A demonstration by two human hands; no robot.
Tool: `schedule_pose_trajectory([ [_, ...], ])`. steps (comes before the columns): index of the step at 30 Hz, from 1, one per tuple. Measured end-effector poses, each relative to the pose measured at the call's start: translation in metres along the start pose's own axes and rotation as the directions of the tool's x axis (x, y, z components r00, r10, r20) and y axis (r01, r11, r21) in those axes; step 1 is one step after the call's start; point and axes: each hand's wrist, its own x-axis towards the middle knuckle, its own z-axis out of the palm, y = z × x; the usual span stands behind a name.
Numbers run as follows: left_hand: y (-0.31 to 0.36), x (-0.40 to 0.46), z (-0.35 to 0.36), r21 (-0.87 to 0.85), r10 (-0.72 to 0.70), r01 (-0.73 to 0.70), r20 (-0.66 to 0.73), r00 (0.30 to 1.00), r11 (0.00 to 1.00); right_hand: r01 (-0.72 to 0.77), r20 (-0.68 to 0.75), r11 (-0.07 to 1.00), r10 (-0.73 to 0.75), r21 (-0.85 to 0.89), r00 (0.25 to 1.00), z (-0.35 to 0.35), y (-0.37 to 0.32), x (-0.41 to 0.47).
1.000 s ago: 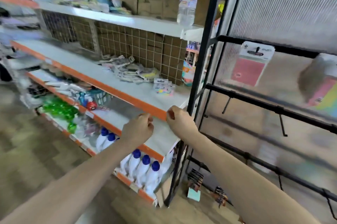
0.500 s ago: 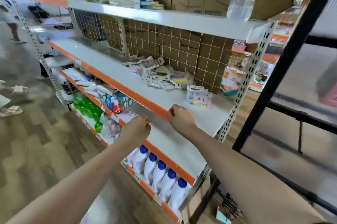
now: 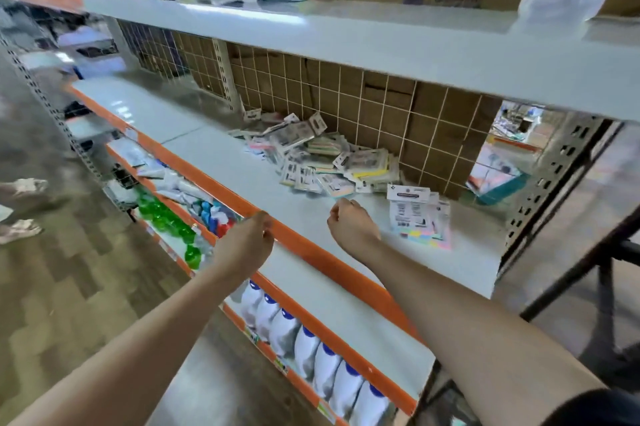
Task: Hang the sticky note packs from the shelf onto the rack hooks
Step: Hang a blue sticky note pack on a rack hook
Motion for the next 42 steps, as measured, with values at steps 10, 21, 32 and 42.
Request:
schedule_pose_trajectory([
  [10,0.010,0.086,0.021,-0.034,0.270,-0.272,-0.046,0.962,0.962,-0.038,-0.056,0.993,0.032,-0.111,0.998,0.027,0.000,0.066],
  [21,-0.001,0.180,0.054,-0.014,0.664,-0.671,0.163,0.730,0.741,-0.257,-0.206,0.910,0.197,-0.325,0.958,0.058,-0.014,0.101],
  [32,-0.018,0.187,0.054,0.143,0.826,-0.813,-0.096,0.556,0.564,-0.420,-0.379,0.750,0.242,-0.511,0.893,0.080,-0.038,0.107],
  [42,-0.053,0.188,0.048,-0.009,0.889,-0.894,-0.101,0.446,0.447,-0.455,-0.436,0.810,0.281,-0.370,0.855,0.079,-0.057,0.078],
])
